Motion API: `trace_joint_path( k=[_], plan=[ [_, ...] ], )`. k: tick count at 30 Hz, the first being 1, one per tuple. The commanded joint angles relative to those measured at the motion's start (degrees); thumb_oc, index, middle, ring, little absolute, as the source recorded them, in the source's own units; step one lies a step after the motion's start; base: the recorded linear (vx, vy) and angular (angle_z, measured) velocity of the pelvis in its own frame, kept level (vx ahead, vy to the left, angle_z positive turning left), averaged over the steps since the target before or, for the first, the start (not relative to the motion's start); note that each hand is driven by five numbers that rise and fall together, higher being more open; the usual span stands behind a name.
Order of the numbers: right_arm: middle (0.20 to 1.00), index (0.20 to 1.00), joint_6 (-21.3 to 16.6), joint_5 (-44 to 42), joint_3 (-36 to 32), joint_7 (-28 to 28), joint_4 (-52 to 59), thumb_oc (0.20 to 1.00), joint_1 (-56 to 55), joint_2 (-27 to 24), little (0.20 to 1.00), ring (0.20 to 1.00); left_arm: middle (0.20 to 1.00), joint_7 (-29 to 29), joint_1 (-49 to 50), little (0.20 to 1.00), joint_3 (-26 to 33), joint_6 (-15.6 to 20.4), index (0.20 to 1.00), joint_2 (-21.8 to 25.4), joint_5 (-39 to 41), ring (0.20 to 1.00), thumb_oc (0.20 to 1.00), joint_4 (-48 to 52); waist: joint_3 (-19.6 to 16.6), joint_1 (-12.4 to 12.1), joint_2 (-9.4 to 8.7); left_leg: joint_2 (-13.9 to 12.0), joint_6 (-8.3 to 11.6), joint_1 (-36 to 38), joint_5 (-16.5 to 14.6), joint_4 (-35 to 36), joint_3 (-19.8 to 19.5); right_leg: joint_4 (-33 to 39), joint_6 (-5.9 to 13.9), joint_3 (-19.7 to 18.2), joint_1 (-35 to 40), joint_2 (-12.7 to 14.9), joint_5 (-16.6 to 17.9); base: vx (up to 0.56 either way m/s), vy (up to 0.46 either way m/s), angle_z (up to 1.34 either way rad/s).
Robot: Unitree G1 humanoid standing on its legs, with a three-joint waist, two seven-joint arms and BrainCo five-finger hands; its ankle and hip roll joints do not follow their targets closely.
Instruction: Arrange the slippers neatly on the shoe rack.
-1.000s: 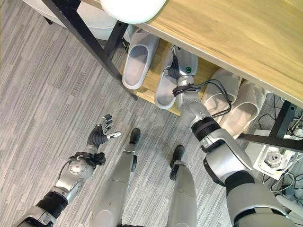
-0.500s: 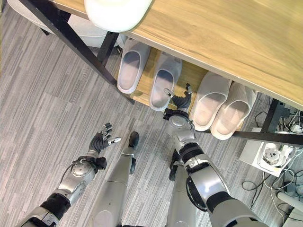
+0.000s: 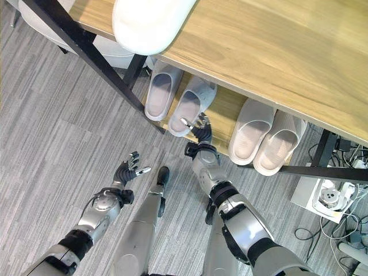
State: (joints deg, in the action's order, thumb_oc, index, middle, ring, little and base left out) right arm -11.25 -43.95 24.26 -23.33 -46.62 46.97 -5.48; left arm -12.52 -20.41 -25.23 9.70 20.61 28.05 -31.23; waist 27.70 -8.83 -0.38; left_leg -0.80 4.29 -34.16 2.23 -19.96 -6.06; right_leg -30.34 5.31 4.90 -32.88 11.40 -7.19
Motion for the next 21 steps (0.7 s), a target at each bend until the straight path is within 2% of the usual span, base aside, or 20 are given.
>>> trace_joint_path(
  k=[1,13,17,21],
  plan=[
    [1.0,1.0,-1.5,-0.3,-1.4,2.1,3.2,1.0,1.2,-1.0,1.0,1.0,1.0,-0.4,-1.1,1.0,-1.1,2.0,1.0,0.7,-1.8,1.0,1.0,1.0,0.2,-1.2,0.97,-0.6,-0.71,-0.2,-8.5,-2.7,-2.1,5.9,1.3,-0.9,3.8,0.5,-1.1,0.0,0.0,0.0],
    [1.0,1.0,-0.2,3.8,-1.2,2.6,4.8,1.0,1.1,-3.9,1.0,1.0,1.0,0.4,0.4,1.0,-0.2,2.4,1.0,1.5,-1.3,1.0,1.0,1.6,0.3,-1.5,0.03,-1.0,-0.43,2.2,-8.5,-1.8,-2.0,7.6,1.45,-0.9,6.5,0.4,-0.6,0.0,0.0,0.0],
    [1.0,1.0,1.0,8.6,-0.5,2.9,7.0,1.0,-3.3,-5.0,1.0,1.0,1.0,0.9,1.8,1.0,0.9,2.2,1.0,1.4,-1.7,1.0,1.0,1.5,-0.1,-1.0,-0.46,-1.2,-0.31,4.0,-8.1,0.1,-1.8,9.4,1.6,-0.8,8.1,0.2,-0.1,0.03,-0.017,0.04],
    [1.0,1.0,2.7,15.0,0.9,4.9,11.8,1.0,-15.6,-5.2,1.0,1.0,1.0,1.3,4.9,1.0,2.9,1.7,1.0,0.2,-1.9,1.0,1.0,-0.1,-2.5,0.2,-1.37,-2.0,0.08,9.2,-6.2,6.4,-0.9,15.2,2.15,-0.4,12.5,-0.3,1.9,0.07,-0.049,-0.09]
  ],
)
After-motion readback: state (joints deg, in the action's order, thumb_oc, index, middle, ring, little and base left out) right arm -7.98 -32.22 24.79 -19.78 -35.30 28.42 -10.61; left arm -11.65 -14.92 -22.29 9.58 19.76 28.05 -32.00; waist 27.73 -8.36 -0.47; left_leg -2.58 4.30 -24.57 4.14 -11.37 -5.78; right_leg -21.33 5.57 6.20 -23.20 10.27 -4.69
